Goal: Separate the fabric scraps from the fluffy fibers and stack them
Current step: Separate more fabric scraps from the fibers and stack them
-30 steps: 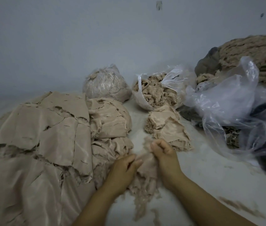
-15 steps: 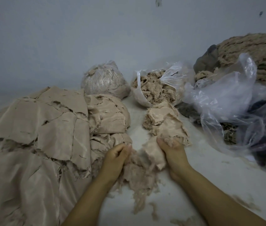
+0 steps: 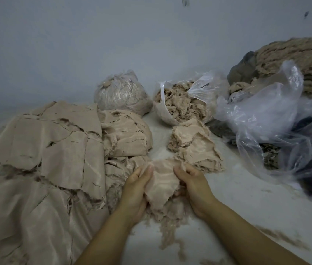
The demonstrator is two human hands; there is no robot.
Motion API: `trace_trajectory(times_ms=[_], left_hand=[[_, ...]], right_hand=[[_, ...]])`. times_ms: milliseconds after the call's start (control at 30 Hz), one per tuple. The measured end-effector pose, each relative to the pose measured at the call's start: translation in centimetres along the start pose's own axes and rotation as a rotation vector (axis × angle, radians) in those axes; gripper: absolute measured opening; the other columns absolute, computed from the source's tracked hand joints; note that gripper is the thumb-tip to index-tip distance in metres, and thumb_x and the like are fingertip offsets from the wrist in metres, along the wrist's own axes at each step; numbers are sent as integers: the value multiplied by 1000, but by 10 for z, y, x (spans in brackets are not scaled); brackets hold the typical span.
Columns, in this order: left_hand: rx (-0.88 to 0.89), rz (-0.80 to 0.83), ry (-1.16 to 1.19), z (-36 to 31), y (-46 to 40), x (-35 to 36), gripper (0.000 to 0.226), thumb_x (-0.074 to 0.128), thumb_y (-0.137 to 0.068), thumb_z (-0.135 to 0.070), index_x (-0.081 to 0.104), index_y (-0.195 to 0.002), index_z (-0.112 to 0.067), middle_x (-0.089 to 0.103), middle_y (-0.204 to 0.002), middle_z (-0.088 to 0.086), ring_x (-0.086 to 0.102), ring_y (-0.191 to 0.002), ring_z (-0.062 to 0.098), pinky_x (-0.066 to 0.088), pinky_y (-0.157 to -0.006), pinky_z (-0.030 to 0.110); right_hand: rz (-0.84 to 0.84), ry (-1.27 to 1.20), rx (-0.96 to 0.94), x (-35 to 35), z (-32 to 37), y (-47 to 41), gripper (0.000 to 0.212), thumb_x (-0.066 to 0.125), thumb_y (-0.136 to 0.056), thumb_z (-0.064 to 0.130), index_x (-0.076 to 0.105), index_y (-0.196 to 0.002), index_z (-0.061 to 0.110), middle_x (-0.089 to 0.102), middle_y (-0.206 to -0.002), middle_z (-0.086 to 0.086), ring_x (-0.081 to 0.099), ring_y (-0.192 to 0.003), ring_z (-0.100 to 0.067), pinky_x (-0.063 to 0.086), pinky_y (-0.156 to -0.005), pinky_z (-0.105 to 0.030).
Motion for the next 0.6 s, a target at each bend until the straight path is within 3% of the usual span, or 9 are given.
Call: trace_trajectory(times_ms=[67, 133, 233, 300, 400, 500, 600], left_hand=[[-6, 1, -2, 2, 1, 2, 34, 60, -84, -18, 62, -114, -2, 70, -106, 21, 70, -94, 30, 58, -68, 31], [8, -20, -58, 5, 1, 3, 30, 57, -88, -14, 61, -115, -2, 70, -104, 21, 70, -92, 29, 58, -68, 30], [40, -125, -191, 6, -1, 2, 21, 51, -94, -13, 62, -111, -8, 73, -96, 14, 71, -84, 24, 56, -64, 28], [50, -200, -251, 5, -3, 1, 18, 50, -96, -14, 64, -106, -13, 74, -91, 9, 71, -81, 21, 54, -64, 28], [58, -225, -320, 3, -4, 0, 19, 50, -97, -20, 67, -105, -16, 74, -92, 7, 70, -84, 22, 54, -72, 32], [100, -186, -409, 4, 0, 3, 21, 50, -97, -28, 68, -103, -20, 74, -95, 3, 70, -88, 18, 54, -78, 30], [149, -185, -462, 4, 2, 7, 23, 50, -96, -28, 67, -102, -15, 72, -97, 7, 68, -86, 20, 53, -78, 31]], right_hand=[[51, 50, -44, 4, -2, 2, 21, 64, -89, 21, 58, -100, 4, 63, -71, -10, 61, -55, -19, 51, -47, -27], [-9, 209, -96, 4, -3, 2, 24, 70, -85, 25, 58, -99, 10, 64, -71, -6, 60, -56, -17, 50, -48, -27], [-108, 237, -150, 0, -5, -2, 29, 62, -92, 23, 49, -78, 1, 44, -51, -3, 38, -37, -11, 31, -36, -20], [-145, 203, -139, -2, -5, -5, 34, 54, -97, 24, 45, -67, 9, 39, -44, 3, 31, -35, -9, 26, -35, -18], [-140, 147, -116, -3, -6, -5, 42, 49, -99, 26, 42, -59, 17, 38, -41, 2, 28, -33, -10, 25, -35, -17], [-73, 164, -100, -1, -7, -2, 38, 51, -97, 33, 46, -64, 16, 41, -46, -1, 33, -36, -11, 27, -35, -18], [-122, 242, -176, -3, -6, -5, 31, 58, -94, 29, 51, -65, 19, 44, -54, 3, 40, -49, -12, 36, -47, -24]])
Point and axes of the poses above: each hand's wrist, its own y-axis away from the middle knuckle, its own x-axis out of the palm, z = x × y, the point moved 2 cm from there along -y, towards the middle knuckle
